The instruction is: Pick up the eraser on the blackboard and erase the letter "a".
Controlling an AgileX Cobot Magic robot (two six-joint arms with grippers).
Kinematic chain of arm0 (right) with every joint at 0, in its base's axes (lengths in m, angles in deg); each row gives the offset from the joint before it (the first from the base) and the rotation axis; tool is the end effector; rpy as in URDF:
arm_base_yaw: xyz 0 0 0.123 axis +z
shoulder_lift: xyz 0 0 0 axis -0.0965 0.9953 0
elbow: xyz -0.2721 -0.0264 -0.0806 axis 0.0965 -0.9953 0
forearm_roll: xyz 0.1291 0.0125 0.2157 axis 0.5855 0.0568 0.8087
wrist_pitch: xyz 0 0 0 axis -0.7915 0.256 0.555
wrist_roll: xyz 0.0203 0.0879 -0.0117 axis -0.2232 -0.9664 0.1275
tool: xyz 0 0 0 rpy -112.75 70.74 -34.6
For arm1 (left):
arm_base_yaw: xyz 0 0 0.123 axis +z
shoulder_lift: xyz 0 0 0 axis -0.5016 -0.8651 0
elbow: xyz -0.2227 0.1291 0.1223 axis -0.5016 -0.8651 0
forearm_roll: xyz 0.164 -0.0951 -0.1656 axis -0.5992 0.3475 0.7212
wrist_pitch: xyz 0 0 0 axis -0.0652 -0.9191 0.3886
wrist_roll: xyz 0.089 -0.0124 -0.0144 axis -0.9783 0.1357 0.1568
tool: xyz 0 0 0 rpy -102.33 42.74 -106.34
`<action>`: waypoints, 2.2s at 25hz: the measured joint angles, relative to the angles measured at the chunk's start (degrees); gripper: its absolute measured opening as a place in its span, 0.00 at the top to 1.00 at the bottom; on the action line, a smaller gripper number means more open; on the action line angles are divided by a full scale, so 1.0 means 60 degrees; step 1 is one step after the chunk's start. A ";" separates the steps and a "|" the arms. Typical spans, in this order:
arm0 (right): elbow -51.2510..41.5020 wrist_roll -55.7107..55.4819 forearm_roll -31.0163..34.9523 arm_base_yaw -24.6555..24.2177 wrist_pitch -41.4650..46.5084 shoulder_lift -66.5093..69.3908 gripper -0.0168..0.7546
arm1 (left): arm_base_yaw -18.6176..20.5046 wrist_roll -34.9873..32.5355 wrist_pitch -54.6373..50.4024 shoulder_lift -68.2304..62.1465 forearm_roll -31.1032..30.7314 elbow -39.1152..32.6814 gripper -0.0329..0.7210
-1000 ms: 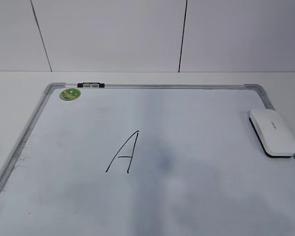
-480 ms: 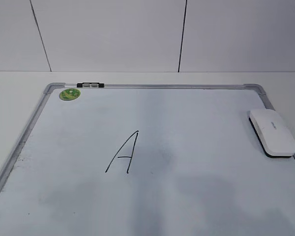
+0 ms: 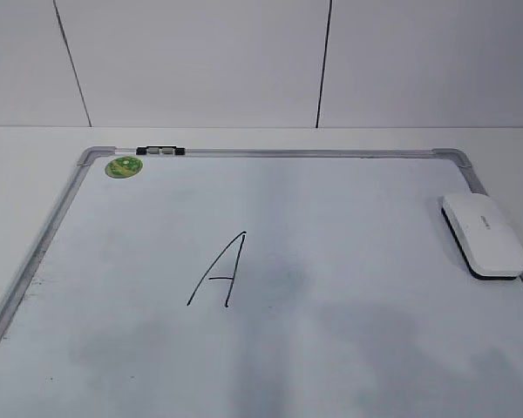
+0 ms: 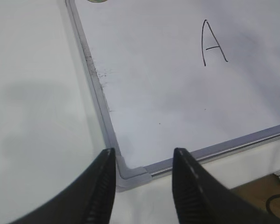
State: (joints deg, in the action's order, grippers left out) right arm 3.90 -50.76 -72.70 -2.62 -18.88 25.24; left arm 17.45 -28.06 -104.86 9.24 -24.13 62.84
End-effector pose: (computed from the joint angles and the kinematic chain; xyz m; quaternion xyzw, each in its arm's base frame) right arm -0.0066 -0.0034 0.2698 -0.0298 0.8813 -0.0104 0.4714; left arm 0.0106 -0.0169 0.2778 0.1335 0.8824 -0.1179 0.4356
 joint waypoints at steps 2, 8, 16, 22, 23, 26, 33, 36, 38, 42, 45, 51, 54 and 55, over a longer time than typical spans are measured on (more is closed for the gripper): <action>0.0000 0.0000 0.0000 0.0000 -0.0015 0.0000 0.21 | 0.0000 0.0000 0.0000 0.0000 -0.0112 0.0000 0.56; 0.0000 0.0000 -0.0018 0.0000 -0.0043 0.0000 0.21 | 0.0000 0.0000 0.0000 0.0000 -0.0698 0.0000 0.56; 0.0000 0.0000 -0.0035 0.0000 -0.0065 0.0000 0.21 | 0.0000 -0.0006 0.0000 0.0000 -0.0686 0.0000 0.56; 0.0000 0.0000 -0.0035 0.0000 -0.0080 0.0000 0.21 | 0.0000 -0.0006 0.0000 0.0000 -0.0476 0.0000 0.56; 0.0000 0.0000 -0.0035 0.0000 -0.0080 0.0000 0.21 | 0.0000 -0.0006 0.0000 0.0000 -0.0476 0.0000 0.56; 0.0000 0.0000 -0.0035 0.0000 -0.0080 0.0000 0.21 | 0.0000 -0.0006 0.0000 0.0000 -0.0476 0.0000 0.57; 0.0000 0.0000 -0.0035 0.0000 -0.0080 -0.0211 0.21 | 0.0000 -0.0006 0.0000 0.0048 -0.0463 0.0000 0.62; 0.0000 0.0000 -0.0035 0.0000 -0.0080 -0.0320 0.21 | 0.0000 -0.0006 0.0000 0.0414 -0.0463 0.0000 0.63; 0.0000 0.0000 -0.0035 0.0000 -0.0080 -0.0326 0.21 | 0.0000 -0.0006 -0.0017 0.0735 -0.0463 0.0000 0.64; 0.0000 0.0000 -0.0035 0.0000 -0.0080 -0.0342 0.21 | 0.0000 -0.0006 -0.0035 0.1297 -0.0440 0.0000 0.64; 0.0000 0.0000 -0.0035 0.0000 -0.0080 -0.0342 0.21 | 0.0088 -0.0006 -0.0058 0.1295 -0.0431 -0.0019 0.64; 0.0000 0.0007 -0.0035 -0.0018 -0.0080 -0.0342 0.21 | 0.0697 -0.0006 -0.0077 0.1295 -0.0431 -0.0019 0.64; 0.0000 0.0007 -0.0035 -0.0032 -0.0080 -0.0342 0.21 | 0.1142 -0.0006 -0.0077 0.1295 -0.0431 -0.0019 0.64; 0.0000 0.0007 -0.0035 -0.0049 -0.0080 -0.0342 0.21 | 0.1293 -0.0006 -0.0077 0.1295 -0.0431 -0.0019 0.64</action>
State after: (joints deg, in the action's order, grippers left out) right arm 3.90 -50.72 -72.91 -2.91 -19.36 23.18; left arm 25.21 -28.10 -105.32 17.02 -26.72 62.72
